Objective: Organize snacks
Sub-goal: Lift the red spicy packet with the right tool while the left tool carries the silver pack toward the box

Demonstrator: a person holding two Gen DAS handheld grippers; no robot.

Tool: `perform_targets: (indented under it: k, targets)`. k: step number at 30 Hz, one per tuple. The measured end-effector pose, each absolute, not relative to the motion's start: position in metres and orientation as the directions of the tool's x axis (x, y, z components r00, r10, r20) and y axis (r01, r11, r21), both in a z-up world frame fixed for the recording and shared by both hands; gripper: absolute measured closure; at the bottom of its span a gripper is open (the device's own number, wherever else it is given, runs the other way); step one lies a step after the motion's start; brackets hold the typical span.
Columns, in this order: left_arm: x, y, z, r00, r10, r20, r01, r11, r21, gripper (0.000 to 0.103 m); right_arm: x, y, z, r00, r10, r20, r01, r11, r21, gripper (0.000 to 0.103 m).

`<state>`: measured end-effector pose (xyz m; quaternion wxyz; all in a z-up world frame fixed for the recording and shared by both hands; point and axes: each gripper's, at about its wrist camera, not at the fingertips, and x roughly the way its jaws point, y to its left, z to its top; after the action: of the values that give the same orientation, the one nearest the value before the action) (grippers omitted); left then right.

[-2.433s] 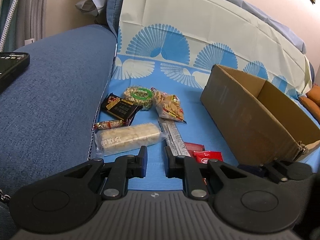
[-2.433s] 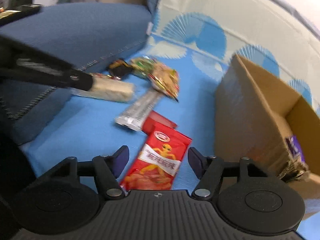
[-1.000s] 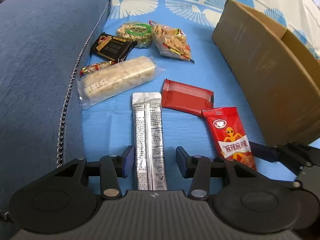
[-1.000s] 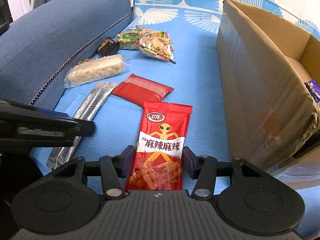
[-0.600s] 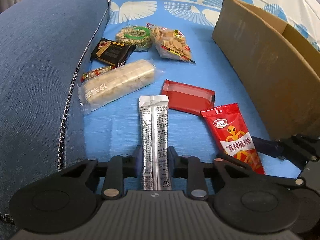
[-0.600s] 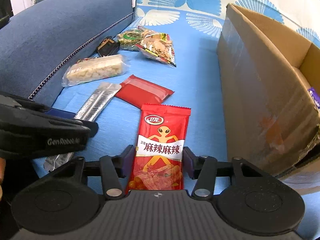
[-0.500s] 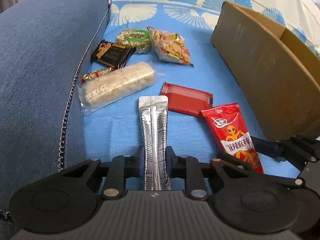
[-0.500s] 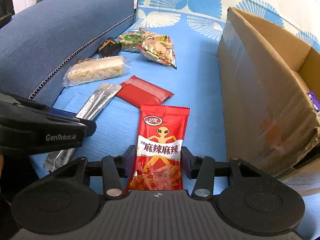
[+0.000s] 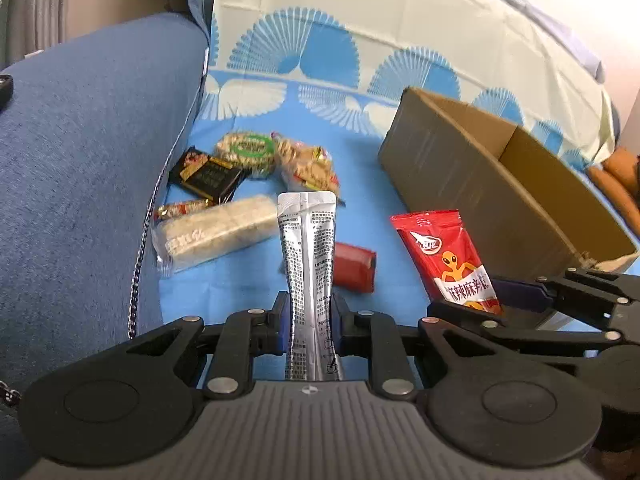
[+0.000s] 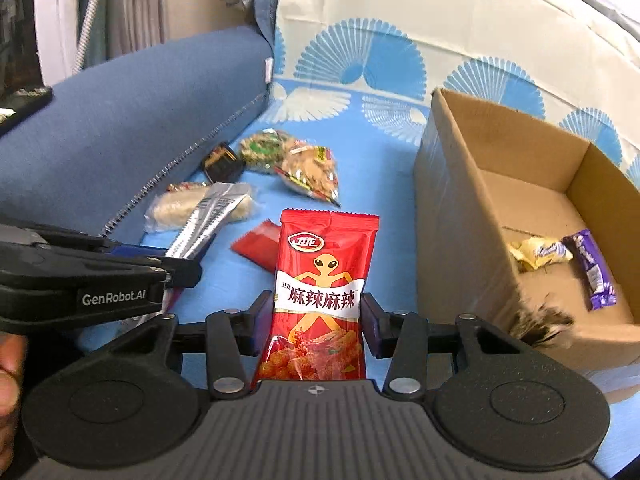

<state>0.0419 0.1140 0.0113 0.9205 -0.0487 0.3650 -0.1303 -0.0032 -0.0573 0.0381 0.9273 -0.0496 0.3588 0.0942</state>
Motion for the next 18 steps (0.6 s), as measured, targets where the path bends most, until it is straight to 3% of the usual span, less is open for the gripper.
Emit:
perform_targets:
  k: [12,18]
  targets:
    - [0.04,0.116,0.013,0.719,-0.276,-0.638,0.196,0.961,-0.195,0.081,-0.015,-0.087,0.106,0.724,0.292,-0.625,-0.417,0.907,-0.059,0.056]
    - [0.042,0.111,0.01,0.71,-0.256,-0.656,0.194,0.967,-0.166,0.081,-0.022,-0.104,0.089,0.714,0.341,-0.611,-0.42,0.908,0.017,0.055]
